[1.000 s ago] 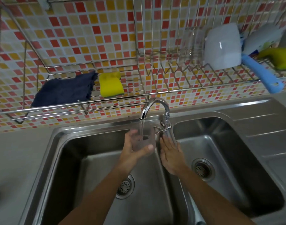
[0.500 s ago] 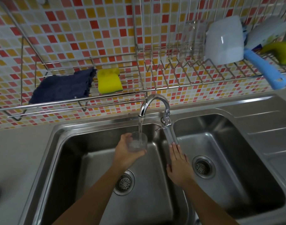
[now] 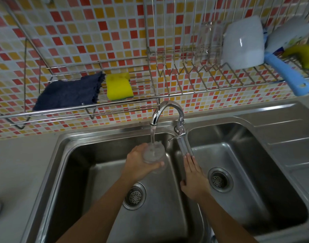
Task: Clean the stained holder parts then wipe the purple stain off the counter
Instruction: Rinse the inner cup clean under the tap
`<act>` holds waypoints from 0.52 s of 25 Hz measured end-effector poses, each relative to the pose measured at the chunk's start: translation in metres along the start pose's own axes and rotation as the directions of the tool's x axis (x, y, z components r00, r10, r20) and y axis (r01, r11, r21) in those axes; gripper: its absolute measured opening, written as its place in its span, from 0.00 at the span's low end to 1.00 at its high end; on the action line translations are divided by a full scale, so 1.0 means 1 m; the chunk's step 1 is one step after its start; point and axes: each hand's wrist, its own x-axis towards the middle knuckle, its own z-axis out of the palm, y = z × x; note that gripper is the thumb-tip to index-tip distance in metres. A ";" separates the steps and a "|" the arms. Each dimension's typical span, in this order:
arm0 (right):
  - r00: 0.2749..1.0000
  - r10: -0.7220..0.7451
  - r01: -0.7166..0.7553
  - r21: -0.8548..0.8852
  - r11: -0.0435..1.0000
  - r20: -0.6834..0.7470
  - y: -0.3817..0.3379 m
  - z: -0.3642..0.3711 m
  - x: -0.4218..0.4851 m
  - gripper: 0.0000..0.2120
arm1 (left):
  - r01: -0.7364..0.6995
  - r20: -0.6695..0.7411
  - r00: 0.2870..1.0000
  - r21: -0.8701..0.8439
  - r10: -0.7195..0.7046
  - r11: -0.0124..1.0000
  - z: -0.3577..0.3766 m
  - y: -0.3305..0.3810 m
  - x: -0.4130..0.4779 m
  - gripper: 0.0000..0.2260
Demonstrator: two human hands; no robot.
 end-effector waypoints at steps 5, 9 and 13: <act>1.000 0.002 -0.002 -0.002 1.000 0.008 -0.002 -0.002 0.001 0.43 | 0.021 0.003 1.000 -0.014 -0.021 1.000 -0.002 -0.003 -0.001 0.35; 1.000 -0.001 0.001 -0.011 1.000 0.009 -0.001 -0.002 0.000 0.42 | 0.013 0.038 0.999 -0.030 -0.012 0.999 -0.006 0.001 0.000 0.34; 1.000 -0.005 0.005 -0.006 1.000 0.001 -0.001 -0.002 0.001 0.39 | -0.003 0.052 0.999 -0.032 0.004 0.999 -0.009 0.002 -0.001 0.32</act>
